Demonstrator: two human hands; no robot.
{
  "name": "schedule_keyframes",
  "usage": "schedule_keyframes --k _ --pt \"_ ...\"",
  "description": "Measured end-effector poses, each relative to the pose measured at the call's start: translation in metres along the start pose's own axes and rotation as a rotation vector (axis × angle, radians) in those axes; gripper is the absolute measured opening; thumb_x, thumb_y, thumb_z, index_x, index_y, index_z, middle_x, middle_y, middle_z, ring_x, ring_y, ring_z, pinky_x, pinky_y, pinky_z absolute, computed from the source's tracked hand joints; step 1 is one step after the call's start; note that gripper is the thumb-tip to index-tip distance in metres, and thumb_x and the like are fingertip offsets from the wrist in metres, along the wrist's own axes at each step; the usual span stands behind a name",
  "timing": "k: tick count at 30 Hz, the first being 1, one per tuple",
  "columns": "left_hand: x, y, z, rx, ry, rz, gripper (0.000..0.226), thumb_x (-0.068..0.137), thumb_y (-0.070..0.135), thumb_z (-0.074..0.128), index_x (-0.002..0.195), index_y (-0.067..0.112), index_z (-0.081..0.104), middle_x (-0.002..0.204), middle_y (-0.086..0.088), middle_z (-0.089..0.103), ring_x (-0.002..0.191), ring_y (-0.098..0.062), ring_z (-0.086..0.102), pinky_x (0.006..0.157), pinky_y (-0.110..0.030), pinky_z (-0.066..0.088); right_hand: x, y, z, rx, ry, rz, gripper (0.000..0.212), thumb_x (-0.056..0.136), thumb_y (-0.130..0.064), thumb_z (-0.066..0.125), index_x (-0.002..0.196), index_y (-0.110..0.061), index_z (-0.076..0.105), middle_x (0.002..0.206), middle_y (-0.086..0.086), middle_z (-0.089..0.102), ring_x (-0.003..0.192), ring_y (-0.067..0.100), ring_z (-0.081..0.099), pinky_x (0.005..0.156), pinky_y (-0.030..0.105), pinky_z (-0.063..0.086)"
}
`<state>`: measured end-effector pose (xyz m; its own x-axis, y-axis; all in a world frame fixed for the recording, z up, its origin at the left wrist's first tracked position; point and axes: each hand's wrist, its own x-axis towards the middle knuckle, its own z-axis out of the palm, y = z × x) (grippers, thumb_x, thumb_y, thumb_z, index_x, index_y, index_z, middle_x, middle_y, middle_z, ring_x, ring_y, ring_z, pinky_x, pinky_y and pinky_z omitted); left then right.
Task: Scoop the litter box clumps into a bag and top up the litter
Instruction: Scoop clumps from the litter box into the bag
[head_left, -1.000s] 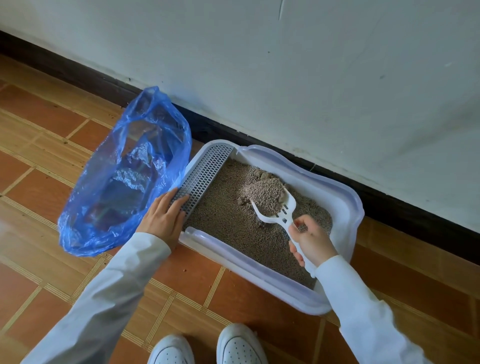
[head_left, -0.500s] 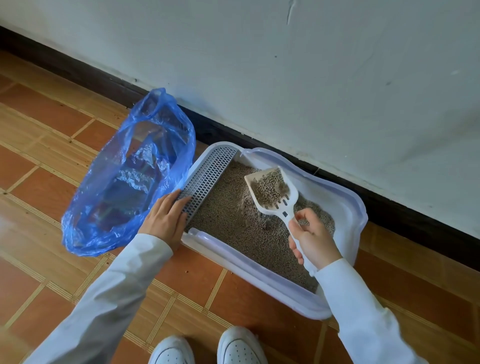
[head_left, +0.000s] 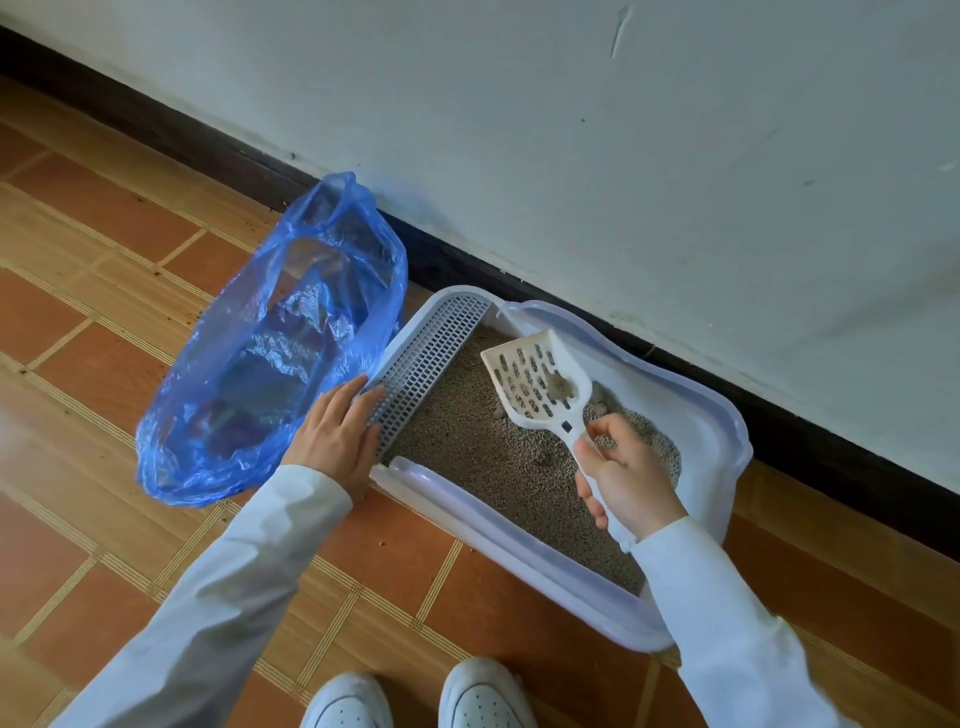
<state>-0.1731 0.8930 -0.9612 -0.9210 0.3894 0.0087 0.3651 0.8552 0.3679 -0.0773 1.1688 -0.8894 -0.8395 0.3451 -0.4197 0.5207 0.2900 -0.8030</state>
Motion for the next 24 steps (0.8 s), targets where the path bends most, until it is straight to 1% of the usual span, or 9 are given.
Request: schedule_keyframes --k 3,6,9,12,14,16,20,22,24 --pt "-0.002 -0.003 -0.002 0.009 0.036 -0.016 0.053 0.087 0.031 0.03 0.129 0.005 0.052 0.126 -0.019 0.057 0.111 -0.042 0.055 0.096 -0.056 0.044 0.002 -0.004 0.005 -0.021 0.025 -0.029 0.006 0.095 -0.023 0.049 0.094 -0.028 0.051 0.053 0.0 0.056 0.041 0.016 0.042 0.043 0.027 0.038" --pt "-0.005 -0.006 -0.006 0.035 0.136 -0.095 0.053 0.083 0.028 0.037 0.129 0.007 0.051 0.12 -0.014 0.061 0.106 -0.038 0.058 0.094 -0.053 0.044 0.006 -0.019 0.016 0.0 -0.046 -0.068 0.005 0.096 -0.023 0.05 0.094 -0.027 0.051 0.055 0.002 0.056 0.042 0.017 0.043 0.043 0.027 0.039" --pt "-0.008 -0.011 -0.01 0.092 0.206 -0.178 0.053 0.076 0.019 0.06 0.127 0.007 0.053 0.115 -0.014 0.062 0.102 -0.038 0.058 0.08 -0.05 0.049 0.01 -0.047 0.033 0.06 -0.173 -0.057 0.002 0.097 -0.022 0.051 0.096 -0.023 0.053 0.059 0.006 0.057 0.045 0.018 0.042 0.042 0.026 0.037" --pt "-0.007 -0.021 -0.008 0.096 0.18 -0.247 0.063 0.063 0.007 0.078 0.123 0.006 0.059 0.111 -0.013 0.065 0.096 -0.039 0.06 0.072 -0.049 0.05 0.022 -0.076 0.056 0.097 -0.26 -0.038 0.009 0.097 -0.02 0.051 0.094 -0.013 0.055 0.061 0.01 0.056 0.043 0.017 0.04 0.04 0.025 0.035" --pt "-0.004 -0.029 -0.003 0.115 0.212 -0.221 0.06 0.057 -0.001 0.077 0.115 0.008 0.064 0.103 -0.01 0.07 0.085 -0.036 0.064 0.067 -0.045 0.051 0.034 -0.09 0.076 0.064 -0.298 -0.049 0.014 0.096 -0.023 0.051 0.09 -0.012 0.057 0.061 0.009 0.057 0.042 0.016 0.041 0.04 0.024 0.036" --pt "-0.002 -0.035 0.001 0.137 0.261 -0.157 0.053 0.057 -0.003 0.064 0.108 0.01 0.069 0.096 -0.006 0.073 0.074 -0.031 0.064 0.061 -0.039 0.051 0.047 -0.1 0.097 -0.005 -0.316 -0.07 0.017 0.095 -0.026 0.052 0.086 -0.014 0.058 0.06 0.007 0.059 0.042 0.015 0.044 0.041 0.023 0.038" --pt "0.001 -0.039 0.001 0.118 0.32 -0.054 0.055 0.065 0.013 0.031 0.1 0.017 0.073 0.089 0.002 0.074 0.064 -0.023 0.062 0.058 -0.028 0.045 0.07 -0.114 0.133 -0.201 -0.314 -0.13 0.019 0.094 -0.032 0.052 0.086 -0.016 0.059 0.065 0.01 0.064 0.042 0.014 0.051 0.044 0.026 0.048" --pt "0.003 -0.041 0.002 0.131 0.33 -0.033 0.049 0.066 0.011 0.04 0.1 0.019 0.073 0.089 0.005 0.074 0.065 -0.022 0.061 0.061 -0.027 0.037 0.078 -0.12 0.144 -0.349 -0.318 -0.19 0.021 0.094 -0.035 0.05 0.092 -0.015 0.057 0.074 0.012 0.066 0.053 0.019 0.059 0.052 0.033 0.056" --pt "0.004 -0.044 0.006 0.132 0.365 -0.02 0.046 0.062 0.01 0.051 0.101 0.021 0.073 0.091 0.006 0.074 0.069 -0.02 0.057 0.063 -0.026 0.029 0.082 -0.126 0.151 -0.572 -0.273 -0.314 0.02 0.095 -0.035 0.048 0.095 -0.015 0.053 0.083 0.009 0.064 0.071 0.026 0.059 0.063 0.04 0.053"
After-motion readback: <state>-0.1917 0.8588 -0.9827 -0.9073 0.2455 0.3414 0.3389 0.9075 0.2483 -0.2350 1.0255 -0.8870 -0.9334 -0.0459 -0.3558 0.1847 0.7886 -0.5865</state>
